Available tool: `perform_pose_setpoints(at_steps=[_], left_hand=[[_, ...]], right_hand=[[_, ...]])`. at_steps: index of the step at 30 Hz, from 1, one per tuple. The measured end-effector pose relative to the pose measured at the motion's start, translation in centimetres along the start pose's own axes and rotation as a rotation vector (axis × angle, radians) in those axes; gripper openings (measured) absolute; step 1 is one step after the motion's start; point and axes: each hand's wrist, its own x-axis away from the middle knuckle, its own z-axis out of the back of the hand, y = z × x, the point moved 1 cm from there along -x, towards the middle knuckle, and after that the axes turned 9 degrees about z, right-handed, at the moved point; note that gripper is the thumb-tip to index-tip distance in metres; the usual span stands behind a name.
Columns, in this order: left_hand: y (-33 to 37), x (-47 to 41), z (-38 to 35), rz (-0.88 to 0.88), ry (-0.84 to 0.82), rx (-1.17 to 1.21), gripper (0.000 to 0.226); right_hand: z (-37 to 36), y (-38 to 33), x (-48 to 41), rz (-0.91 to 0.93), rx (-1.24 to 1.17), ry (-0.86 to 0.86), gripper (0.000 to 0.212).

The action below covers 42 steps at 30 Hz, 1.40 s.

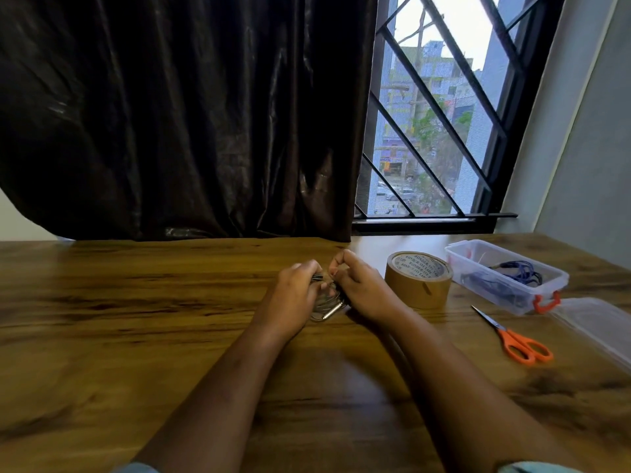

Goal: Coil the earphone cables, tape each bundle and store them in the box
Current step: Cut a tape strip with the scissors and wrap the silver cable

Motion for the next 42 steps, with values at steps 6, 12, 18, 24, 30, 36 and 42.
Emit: perform_pose_setpoints(at_steps=[6, 12, 18, 24, 30, 36, 42], left_hand=[[0.4, 0.3, 0.1, -0.081, 0.091, -0.018, 0.007], [0.7, 0.5, 0.4, -0.181, 0.121, -0.039, 0.030], [1.2, 0.7, 0.8, -0.265, 0.137, -0.037, 0.035], [1.1, 0.7, 0.5, -0.250, 0.145, -0.118, 0.021], [0.9, 0.2, 0.2, -0.004, 0.107, -0.132, 0.018], [0.4, 0.1, 0.1, -0.004, 0.088, -0.054, 0.013], [-0.1, 0.0, 0.1, -0.073, 0.086, -0.064, 0.010]], right_hand=[[-0.2, -0.1, -0.3, -0.107, -0.147, 0.026, 0.020], [0.4, -1.3, 0.2, -0.261, -0.470, -0.011, 0.017], [0.7, -1.5, 0.3, -0.400, -0.617, -0.027, 0.017], [0.6, -1.8, 0.5, -0.421, -0.587, -0.032, 0.018], [0.1, -1.9, 0.4, -0.251, -0.516, -0.026, 0.017], [0.9, -2.1, 0.7, -0.160, -0.400, -0.068, 0.013], [0.8, -1.5, 0.3, -0.116, -0.253, -0.065, 0.003]])
